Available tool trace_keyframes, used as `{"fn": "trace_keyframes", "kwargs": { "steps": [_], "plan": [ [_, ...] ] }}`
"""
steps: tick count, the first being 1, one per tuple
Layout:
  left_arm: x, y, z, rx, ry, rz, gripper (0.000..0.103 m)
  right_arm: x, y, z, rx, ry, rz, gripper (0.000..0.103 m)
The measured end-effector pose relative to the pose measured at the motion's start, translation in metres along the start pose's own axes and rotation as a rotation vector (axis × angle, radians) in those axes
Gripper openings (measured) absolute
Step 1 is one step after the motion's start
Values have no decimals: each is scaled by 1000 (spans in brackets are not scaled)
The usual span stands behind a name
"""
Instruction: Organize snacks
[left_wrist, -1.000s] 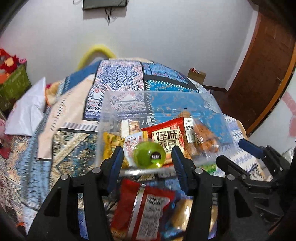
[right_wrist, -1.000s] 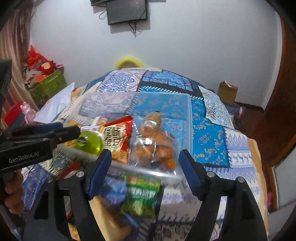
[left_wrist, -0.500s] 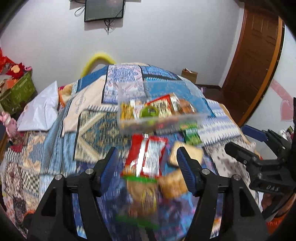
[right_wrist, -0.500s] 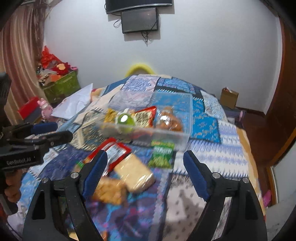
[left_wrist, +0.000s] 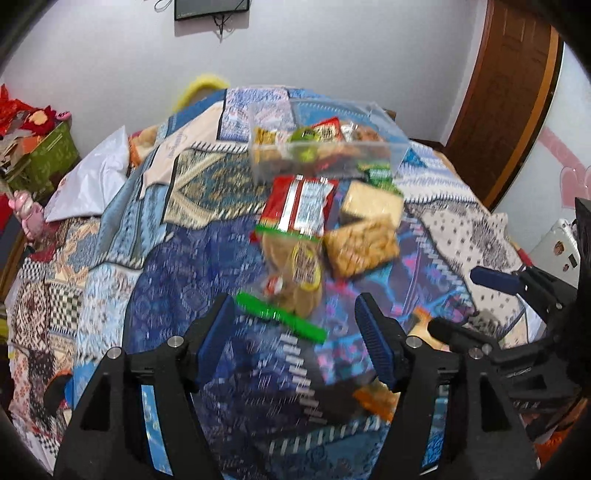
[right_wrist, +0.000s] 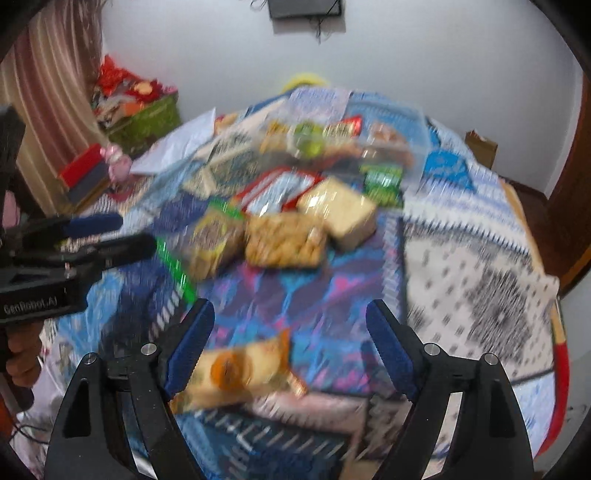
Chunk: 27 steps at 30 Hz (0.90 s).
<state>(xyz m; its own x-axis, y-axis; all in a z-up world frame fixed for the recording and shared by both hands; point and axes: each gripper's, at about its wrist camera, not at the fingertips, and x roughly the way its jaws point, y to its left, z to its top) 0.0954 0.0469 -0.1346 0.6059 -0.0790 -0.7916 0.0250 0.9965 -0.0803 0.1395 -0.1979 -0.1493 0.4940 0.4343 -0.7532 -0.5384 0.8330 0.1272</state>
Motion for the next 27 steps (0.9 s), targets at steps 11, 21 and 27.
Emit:
{"fn": "trace_keyframes", "kwargs": {
  "steps": [11,21,27],
  "plan": [
    [20,16,-38,-55,86,-10,67,5,14,-42,39,92,72,64],
    [17,29,-41,-91,75,-3,67,32,25,-20,68,114,127,58],
    [18,36,-39,-108,69,12,67,47,43,-8,33,129,149,58]
  ]
}}
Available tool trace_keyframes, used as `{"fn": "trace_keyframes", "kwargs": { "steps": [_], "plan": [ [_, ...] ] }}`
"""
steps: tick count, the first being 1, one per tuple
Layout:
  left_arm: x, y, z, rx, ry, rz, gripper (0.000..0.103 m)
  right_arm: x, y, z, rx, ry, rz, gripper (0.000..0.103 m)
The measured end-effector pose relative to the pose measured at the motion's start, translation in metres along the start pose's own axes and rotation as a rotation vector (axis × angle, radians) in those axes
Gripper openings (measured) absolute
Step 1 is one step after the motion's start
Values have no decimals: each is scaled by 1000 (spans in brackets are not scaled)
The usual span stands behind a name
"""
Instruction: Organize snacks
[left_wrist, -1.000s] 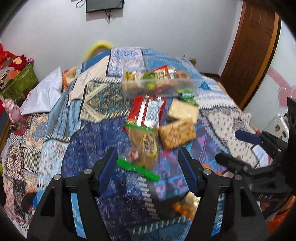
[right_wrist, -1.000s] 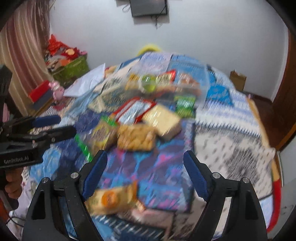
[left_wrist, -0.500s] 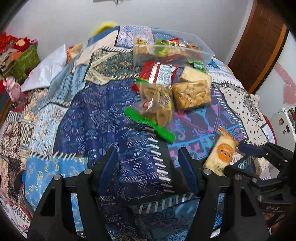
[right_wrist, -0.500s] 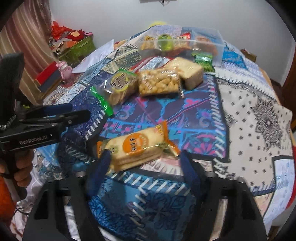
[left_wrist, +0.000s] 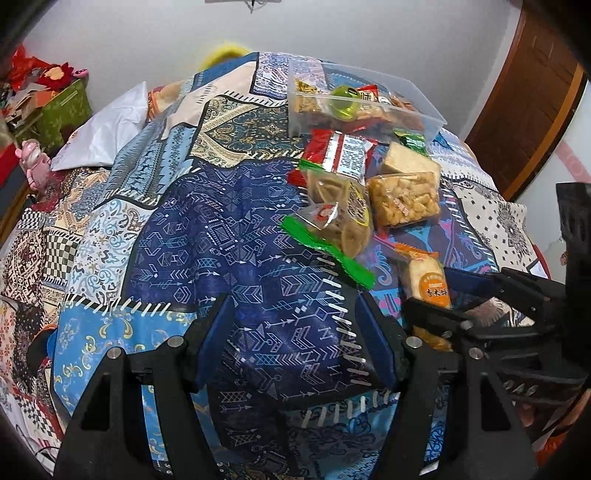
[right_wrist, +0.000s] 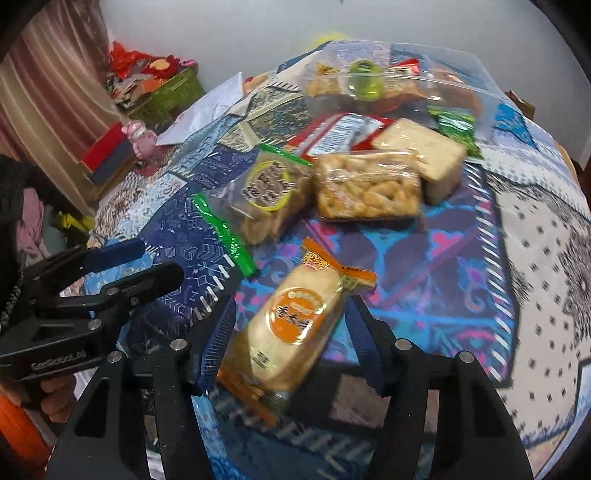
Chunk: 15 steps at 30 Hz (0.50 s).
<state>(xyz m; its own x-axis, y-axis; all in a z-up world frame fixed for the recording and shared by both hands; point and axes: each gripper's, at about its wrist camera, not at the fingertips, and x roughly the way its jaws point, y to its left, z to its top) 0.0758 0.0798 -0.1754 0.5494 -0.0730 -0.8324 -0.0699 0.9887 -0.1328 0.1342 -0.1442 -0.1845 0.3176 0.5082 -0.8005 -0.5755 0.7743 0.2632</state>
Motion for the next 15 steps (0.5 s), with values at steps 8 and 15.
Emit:
{"fn": "trace_keyframes", "kwargs": {
  "steps": [8,15],
  "plan": [
    [3,-4,9,17,-5,0,67,15,5,-3,-81,5,-78,35],
    [15,-22,32,67,-15,-19,67,-15,-25,3,-30,-56,-71,33]
  ]
}}
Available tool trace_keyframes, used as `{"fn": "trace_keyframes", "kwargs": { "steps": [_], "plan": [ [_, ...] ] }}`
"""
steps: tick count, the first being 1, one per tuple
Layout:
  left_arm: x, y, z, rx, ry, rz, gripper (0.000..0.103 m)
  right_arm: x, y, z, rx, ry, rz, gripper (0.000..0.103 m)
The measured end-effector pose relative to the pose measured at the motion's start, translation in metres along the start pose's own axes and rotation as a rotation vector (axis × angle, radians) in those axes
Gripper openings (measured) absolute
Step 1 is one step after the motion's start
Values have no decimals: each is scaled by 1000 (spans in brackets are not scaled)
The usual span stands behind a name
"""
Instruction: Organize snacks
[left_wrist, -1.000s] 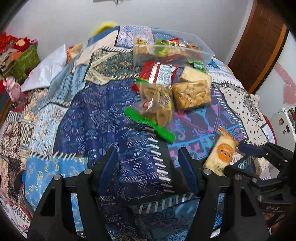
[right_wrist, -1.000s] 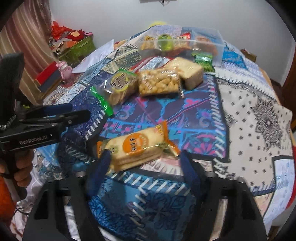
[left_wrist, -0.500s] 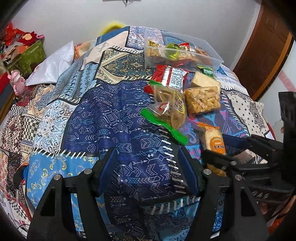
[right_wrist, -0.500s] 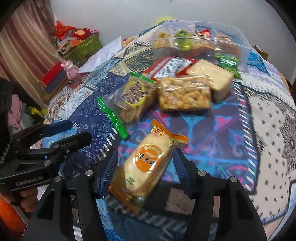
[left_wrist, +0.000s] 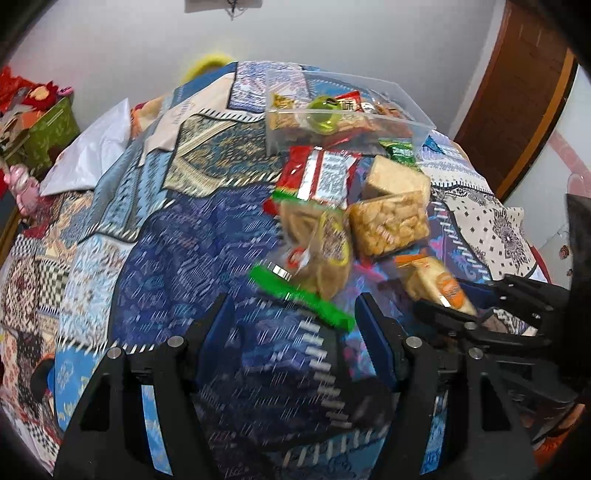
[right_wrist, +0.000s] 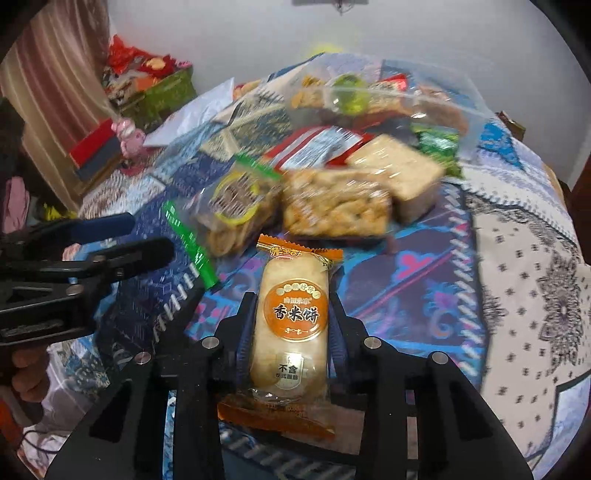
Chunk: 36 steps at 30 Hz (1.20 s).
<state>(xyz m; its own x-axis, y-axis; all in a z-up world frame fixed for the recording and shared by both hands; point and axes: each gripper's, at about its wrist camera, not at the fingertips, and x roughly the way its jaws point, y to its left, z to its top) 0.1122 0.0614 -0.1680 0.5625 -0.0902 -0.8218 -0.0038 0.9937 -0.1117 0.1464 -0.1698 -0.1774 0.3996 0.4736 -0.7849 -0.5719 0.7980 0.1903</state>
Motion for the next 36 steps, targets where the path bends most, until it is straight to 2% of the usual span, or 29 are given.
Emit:
{"fn": "trace_keyframes", "kwargs": {
  "steps": [8,12,17,19,21,24,29,36],
  "plan": [
    [44,-1,27,-9,71,-9,67,-26,-31,13,60,-81,-23,33],
    [58,-6,32,12,85,-17,70,-25,-42,17,90,-91,-23,33],
    [81,-7,36,-9,137,-37,70,-22,-50,21,115,-93,-16,33],
    [85,-10,34,4,127,-17,70,-22,-52,22,116,-94,-17,33],
    [82,-13,32,21,100,-16,58,-22,-54,23,119,-96,-16,33],
    [74,-11,30,15,84,-25,54,-23,-57,25,124,-103,-18,33],
    [51,-3,32,-5,28,-16,53,-26,-64,33,132,-121,-23,33],
    [14,2,57,-14,-73,-12,53,-35,-72,54,130,-169,-43,33]
  ]
}}
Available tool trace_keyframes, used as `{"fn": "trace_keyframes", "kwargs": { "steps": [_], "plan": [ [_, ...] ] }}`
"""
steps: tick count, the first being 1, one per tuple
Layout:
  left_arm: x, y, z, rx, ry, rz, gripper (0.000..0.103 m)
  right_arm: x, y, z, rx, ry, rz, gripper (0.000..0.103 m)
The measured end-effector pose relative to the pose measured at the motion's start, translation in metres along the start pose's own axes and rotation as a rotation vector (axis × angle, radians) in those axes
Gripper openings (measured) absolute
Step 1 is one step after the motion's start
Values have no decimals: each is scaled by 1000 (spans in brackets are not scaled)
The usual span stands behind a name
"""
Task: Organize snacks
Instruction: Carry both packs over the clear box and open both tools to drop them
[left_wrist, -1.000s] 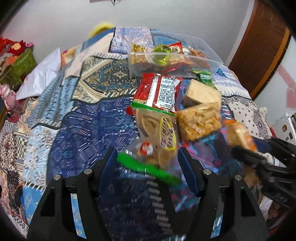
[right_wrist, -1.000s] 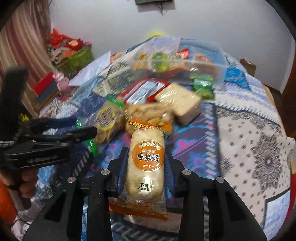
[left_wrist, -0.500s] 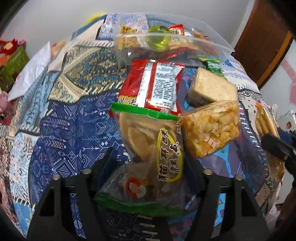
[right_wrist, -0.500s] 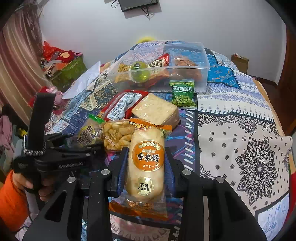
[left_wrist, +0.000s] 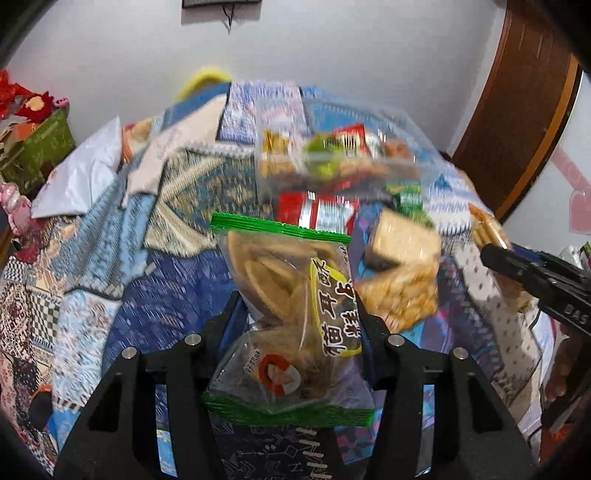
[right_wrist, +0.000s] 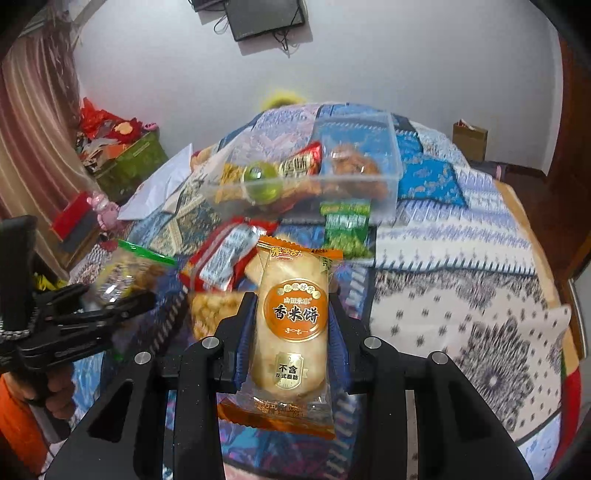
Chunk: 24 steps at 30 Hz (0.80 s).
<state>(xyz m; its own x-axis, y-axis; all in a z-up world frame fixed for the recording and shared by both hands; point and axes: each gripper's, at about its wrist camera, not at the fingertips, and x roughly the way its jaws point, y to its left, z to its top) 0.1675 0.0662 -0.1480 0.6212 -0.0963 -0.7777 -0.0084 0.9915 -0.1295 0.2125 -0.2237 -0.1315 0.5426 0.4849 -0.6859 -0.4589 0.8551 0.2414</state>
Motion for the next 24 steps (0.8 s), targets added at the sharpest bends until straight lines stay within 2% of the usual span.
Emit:
{"fn": "trace_keyframes", "kwargs": {
  "steps": [14,24],
  "plan": [
    [-27,-14,84,11,-164,-22,53,-12,-1,77,-43,-157,-38,33],
    [-2,-13,137,-8,-194,-17,53,3,0,129,-65,-223,-49,33]
  ]
}}
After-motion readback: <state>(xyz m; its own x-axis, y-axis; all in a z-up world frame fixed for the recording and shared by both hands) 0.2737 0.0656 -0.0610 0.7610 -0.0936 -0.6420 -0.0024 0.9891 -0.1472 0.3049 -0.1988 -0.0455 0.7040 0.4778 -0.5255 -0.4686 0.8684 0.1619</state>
